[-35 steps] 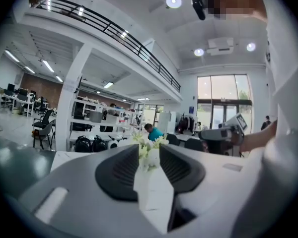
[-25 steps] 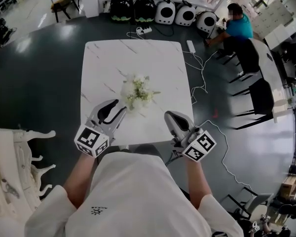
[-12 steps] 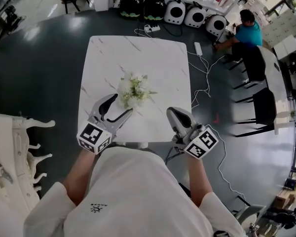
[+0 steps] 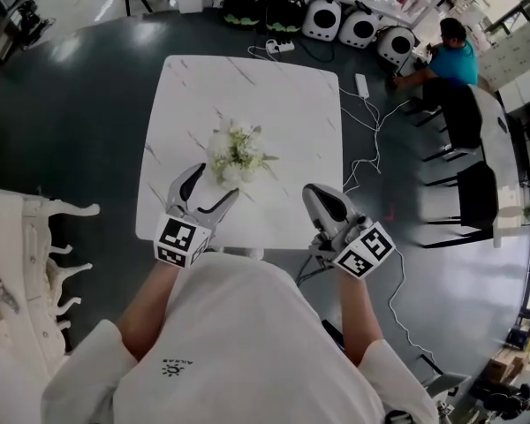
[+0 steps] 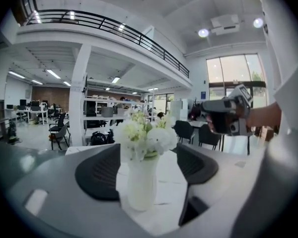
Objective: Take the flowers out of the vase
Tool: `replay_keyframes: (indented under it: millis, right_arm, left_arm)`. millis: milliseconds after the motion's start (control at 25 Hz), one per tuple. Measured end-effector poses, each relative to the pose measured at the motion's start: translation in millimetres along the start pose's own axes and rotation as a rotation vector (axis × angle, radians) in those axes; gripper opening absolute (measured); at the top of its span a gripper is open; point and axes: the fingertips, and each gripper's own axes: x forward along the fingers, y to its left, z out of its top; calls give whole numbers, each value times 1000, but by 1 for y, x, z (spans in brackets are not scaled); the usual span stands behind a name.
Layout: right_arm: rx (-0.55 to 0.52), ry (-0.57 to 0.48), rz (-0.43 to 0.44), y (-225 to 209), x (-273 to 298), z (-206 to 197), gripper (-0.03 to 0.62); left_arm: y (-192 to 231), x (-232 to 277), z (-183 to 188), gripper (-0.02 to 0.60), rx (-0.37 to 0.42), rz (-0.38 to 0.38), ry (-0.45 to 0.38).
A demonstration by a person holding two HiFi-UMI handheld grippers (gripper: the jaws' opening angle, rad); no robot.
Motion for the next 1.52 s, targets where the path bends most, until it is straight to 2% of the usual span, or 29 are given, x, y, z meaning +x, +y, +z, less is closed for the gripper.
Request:
replay_keyframes:
  millis: [160,400,1080,1520]
  right_arm:
    - [2,5,-1,-3,-5,1,2]
    - [-4,10,2,-6,-5,1,2]
    - [-5,11,-30,-14,-7,1,2]
    - [-4,11,-26,-16,-5,2,2]
  left_arm:
    - [7,4,-14,326,-17,65,21]
    - [11,17,-38,337,-66,82,43]
    - [14,28,-14,333,-30,83,-23]
    - [13,26,-12,172,-19,82,-26]
